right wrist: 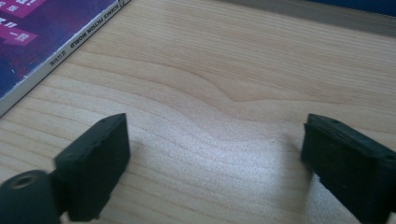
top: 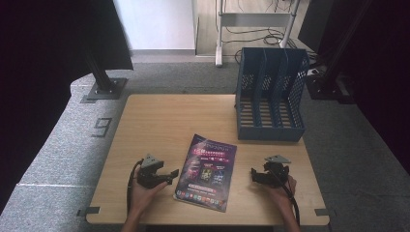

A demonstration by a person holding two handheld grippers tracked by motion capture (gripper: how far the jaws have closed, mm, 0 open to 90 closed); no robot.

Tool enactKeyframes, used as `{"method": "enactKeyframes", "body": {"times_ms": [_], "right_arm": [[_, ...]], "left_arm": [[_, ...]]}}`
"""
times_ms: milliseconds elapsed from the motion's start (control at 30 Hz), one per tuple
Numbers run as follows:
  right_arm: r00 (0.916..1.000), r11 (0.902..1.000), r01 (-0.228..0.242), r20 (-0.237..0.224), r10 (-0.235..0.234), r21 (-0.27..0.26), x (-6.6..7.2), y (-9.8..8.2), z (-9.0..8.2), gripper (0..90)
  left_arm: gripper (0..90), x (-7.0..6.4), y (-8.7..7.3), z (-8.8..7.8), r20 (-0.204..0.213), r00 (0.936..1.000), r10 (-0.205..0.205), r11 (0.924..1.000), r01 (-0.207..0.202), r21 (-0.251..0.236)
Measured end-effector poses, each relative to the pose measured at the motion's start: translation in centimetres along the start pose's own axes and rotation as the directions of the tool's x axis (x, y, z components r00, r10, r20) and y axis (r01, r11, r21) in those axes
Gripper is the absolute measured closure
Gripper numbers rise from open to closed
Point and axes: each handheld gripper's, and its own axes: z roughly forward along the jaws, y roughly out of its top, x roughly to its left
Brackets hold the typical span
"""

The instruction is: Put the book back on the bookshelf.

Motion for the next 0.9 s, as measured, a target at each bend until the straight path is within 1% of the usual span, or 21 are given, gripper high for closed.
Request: {"method": "enactKeyframes", "body": {"times_ms": [67,133,200,333,433,467,533,600,767,900], "right_arm": [[0.9998,0.9999,0.005,0.017,-0.005,-0.012,0.2,0.0,-0.2,12.9],[0.9999,0.9998,0.003,0.011,-0.003,-0.018,0.3,0.1,-0.3,12.8],[1.0000,0.9993,-0.004,0.002,0.004,-0.038,0.5,0.2,-0.7,13.2],[0.9993,0.9973,-0.014,-0.037,0.012,-0.073,0.9,0.6,-1.5,14.4],[0.9980,0.9952,-0.015,-0.063,0.009,-0.096,1.6,1.0,-1.9,15.1],[0.9974,0.9949,-0.011,-0.072,0.004,-0.100,1.9,1.1,-1.9,15.0],[0.9957,0.9946,-0.006,-0.093,-0.004,-0.104,2.4,1.4,-1.8,15.0],[0.9936,0.9943,-0.004,-0.113,-0.008,-0.107,2.9,1.5,-1.6,15.1],[0.9900,0.9939,-0.006,-0.141,-0.010,-0.110,3.8,1.8,-1.3,15.8],[0.9866,0.9940,-0.003,-0.162,-0.015,-0.110,4.6,2.0,-0.9,16.4]], "left_arm": [[21.3,-0.1,0.0,0.2,0.003,1.0000,0.001,1.0000,-0.001,0.004],[21.3,-0.2,0.1,0.3,0.006,1.0000,0.004,1.0000,-0.004,0.007],[21.3,-0.4,0.1,0.3,0.011,0.9999,0.006,1.0000,-0.006,0.004],[21.4,-0.6,0.3,0.2,0.018,0.9998,0.006,1.0000,-0.006,-0.005],[22.3,-1.1,0.7,0.3,0.044,0.9990,-0.010,0.9996,0.011,-0.026],[22.1,-1.4,0.9,0.5,0.046,0.9990,-0.001,0.9996,0.002,-0.026],[21.9,-1.9,1.1,0.7,0.050,0.9986,0.014,0.9995,-0.013,-0.028],[21.7,-2.0,1.3,0.9,0.050,0.9985,0.022,0.9995,-0.020,-0.026],[21.8,-1.8,1.3,0.9,0.044,0.9989,0.014,0.9995,-0.012,-0.030],[21.8,-1.8,1.3,1.0,0.041,0.9991,0.015,0.9996,-0.014,-0.026]]}}
